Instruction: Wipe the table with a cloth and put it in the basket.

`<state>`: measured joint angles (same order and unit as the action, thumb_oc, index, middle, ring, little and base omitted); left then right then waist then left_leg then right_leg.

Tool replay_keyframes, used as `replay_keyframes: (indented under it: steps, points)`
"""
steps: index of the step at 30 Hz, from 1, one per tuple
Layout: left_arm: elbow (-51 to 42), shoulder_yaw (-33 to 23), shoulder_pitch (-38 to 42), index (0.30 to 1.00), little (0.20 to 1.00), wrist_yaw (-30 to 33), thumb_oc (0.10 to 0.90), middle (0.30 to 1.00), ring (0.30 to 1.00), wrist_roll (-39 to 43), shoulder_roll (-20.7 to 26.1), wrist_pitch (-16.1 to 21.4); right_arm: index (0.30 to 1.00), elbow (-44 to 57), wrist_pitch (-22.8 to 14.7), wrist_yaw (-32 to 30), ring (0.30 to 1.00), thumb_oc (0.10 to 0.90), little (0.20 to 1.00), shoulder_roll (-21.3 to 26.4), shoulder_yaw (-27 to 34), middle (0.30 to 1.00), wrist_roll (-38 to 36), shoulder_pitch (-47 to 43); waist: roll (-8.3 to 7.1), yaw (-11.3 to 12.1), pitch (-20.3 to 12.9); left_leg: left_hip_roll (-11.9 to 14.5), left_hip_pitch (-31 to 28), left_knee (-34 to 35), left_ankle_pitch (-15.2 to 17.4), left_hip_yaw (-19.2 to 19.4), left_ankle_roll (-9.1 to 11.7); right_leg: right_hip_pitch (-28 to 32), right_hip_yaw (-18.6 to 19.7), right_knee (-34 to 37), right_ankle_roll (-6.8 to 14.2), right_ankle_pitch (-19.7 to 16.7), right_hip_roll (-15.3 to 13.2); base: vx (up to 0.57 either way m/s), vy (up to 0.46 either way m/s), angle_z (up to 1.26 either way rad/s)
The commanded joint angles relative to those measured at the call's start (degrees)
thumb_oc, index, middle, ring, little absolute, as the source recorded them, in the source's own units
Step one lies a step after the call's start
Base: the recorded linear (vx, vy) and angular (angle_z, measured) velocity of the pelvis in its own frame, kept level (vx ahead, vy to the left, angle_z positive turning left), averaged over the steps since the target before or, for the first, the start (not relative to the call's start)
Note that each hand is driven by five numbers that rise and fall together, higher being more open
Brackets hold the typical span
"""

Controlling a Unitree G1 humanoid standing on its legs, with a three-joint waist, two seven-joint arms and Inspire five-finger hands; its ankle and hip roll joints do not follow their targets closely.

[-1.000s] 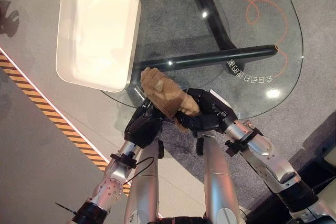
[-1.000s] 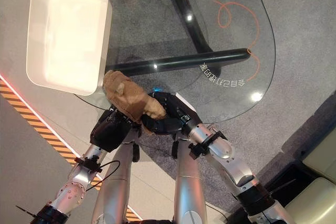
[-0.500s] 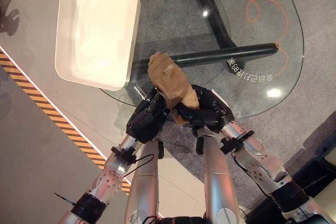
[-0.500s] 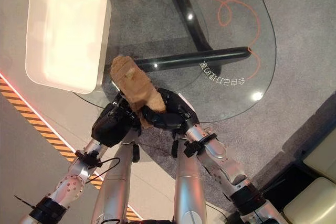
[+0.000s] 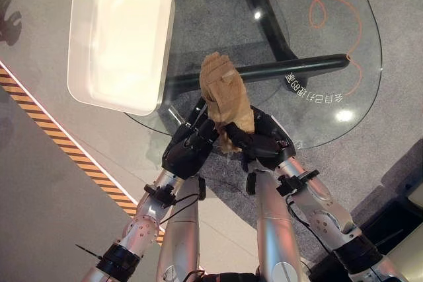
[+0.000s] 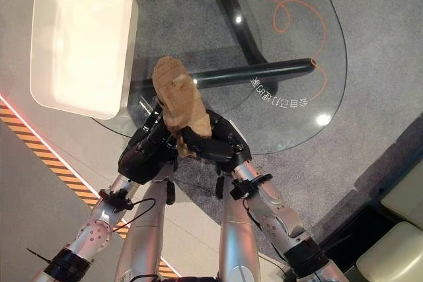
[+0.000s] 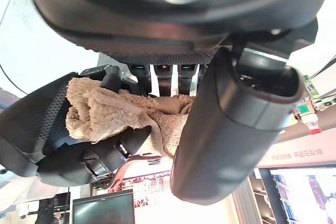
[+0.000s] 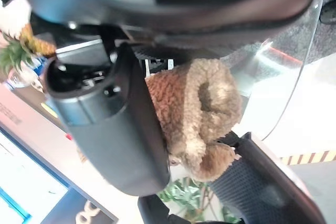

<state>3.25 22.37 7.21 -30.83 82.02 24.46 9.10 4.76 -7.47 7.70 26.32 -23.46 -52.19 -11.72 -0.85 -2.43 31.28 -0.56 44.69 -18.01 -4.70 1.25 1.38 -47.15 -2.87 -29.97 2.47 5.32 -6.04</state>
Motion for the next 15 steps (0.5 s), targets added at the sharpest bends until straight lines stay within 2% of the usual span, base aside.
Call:
replay_keyframes:
  steps: [1,3,5,11,13,15]
  points:
    - [-10.32,2.41,-2.26,0.900,0.900,-6.91,0.800,0.900,0.900,-3.90,-1.61,-1.12,0.300,9.76,-3.85,3.63,0.300,0.100,0.200,-1.51,-0.26,0.300,0.13,-1.49,0.54,0.45,-1.48,-2.99,-0.52,-7.85,8.57,3.78,-3.38,2.43,-3.04,10.22,-0.71,-7.99,3.64,0.00,0.000,0.00]
    - [-10.13,2.07,-2.55,0.900,0.900,-7.42,0.800,0.900,0.900,-4.10,-1.61,-1.16,0.300,9.23,-3.20,3.23,0.300,0.100,0.200,-0.99,-0.22,0.300,2.65,-1.21,0.59,0.50,-1.48,-2.95,-0.59,-7.80,8.56,3.81,-3.28,2.59,-3.13,10.27,-0.76,-7.88,3.67,0.00,0.000,0.00]
    - [-10.10,2.05,-2.53,0.900,0.900,-7.78,0.800,0.900,0.900,-4.06,-1.54,-0.87,0.300,9.06,-2.09,1.57,0.300,0.100,0.200,0.03,-0.44,0.300,8.58,-1.26,0.57,0.45,-1.48,-2.90,-0.35,-7.76,8.43,3.81,-3.18,2.40,-3.20,10.27,-0.81,-7.84,3.66,0.00,0.000,0.00]
    - [-10.42,1.92,-2.36,0.900,0.900,-7.97,0.800,0.900,0.900,-3.29,-0.33,-0.29,0.300,9.44,4.25,0.64,0.300,0.100,0.200,5.47,-2.59,0.300,26.65,-1.93,0.25,0.44,-1.48,-2.92,-0.25,-7.57,8.20,3.62,-3.05,2.47,-3.48,10.36,-0.95,-7.64,3.69,0.00,0.000,0.00]
    - [-11.00,1.76,-2.21,0.900,0.900,-7.65,0.800,0.900,0.900,-2.77,0.59,-0.38,0.300,10.02,6.88,1.63,0.300,0.100,0.200,8.62,-3.87,0.300,32.79,-2.84,0.09,0.50,-1.48,-2.94,0.01,-7.50,8.00,3.54,-2.99,2.40,-3.61,10.50,-0.95,-7.63,3.74,0.00,0.000,0.00]
    - [-11.22,2.02,-2.10,0.900,0.900,-7.38,0.800,0.900,0.900,-2.45,1.02,-0.11,0.300,10.60,7.99,2.95,0.300,0.100,0.200,10.45,-4.84,0.300,35.57,-3.51,0.04,0.52,-1.48,-2.99,0.22,-7.52,7.89,3.42,-2.99,2.19,-3.68,10.47,-0.95,-7.67,3.73,0.00,0.000,0.00]
